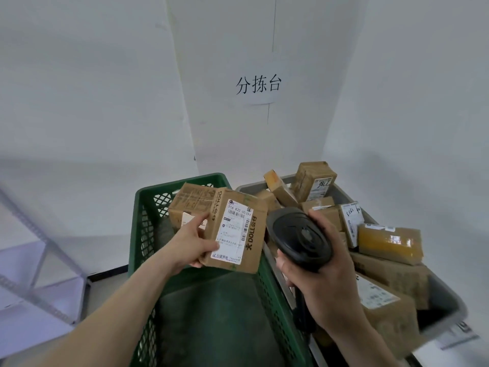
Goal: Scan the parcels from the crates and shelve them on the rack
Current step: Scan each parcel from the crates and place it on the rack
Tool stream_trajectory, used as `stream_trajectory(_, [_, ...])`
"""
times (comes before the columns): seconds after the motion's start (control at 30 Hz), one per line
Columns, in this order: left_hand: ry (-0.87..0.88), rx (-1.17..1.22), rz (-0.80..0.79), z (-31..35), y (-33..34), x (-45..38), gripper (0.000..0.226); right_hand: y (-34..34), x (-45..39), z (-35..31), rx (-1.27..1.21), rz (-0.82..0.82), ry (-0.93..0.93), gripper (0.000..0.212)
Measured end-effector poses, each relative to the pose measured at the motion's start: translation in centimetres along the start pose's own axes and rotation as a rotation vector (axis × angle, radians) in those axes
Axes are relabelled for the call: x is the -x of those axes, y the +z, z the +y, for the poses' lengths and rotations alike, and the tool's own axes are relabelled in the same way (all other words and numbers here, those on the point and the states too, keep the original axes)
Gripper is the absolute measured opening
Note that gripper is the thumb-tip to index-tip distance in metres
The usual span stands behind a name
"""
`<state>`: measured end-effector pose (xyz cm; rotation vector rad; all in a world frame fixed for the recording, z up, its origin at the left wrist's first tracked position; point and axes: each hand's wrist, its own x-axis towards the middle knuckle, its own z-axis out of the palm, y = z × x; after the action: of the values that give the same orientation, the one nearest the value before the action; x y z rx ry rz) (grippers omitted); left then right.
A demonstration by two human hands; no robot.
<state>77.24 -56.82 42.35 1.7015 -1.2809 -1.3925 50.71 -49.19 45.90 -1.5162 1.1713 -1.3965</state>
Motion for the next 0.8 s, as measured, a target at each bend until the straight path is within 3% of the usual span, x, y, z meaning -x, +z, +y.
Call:
stream_trajectory(0.2, [0.05,0.104,0.032,2.0,3.3,0.8,0.064,-3.4,1.6,-0.5,0.026,-0.014,-0.001,0.085])
stream_trajectory(0.4, [0.126,0.452,0.056,3.6,5.7,1.8,0.075,-6.5,2.7,-1.6,0.081,-0.043,-0.023,0.079])
stream_trajectory(0.63, [0.17,0.435,0.027,4.4,8.1,4.0,0.068,-8.8,3.8,-2.2,0.038,-0.083,0.003,0.081])
stream_trajectory(0.8, [0.179,0.256,0.079,5.8,7.3,5.9,0.066,-10.4,4.8,-2.3,0.094,-0.16,0.021,0.085])
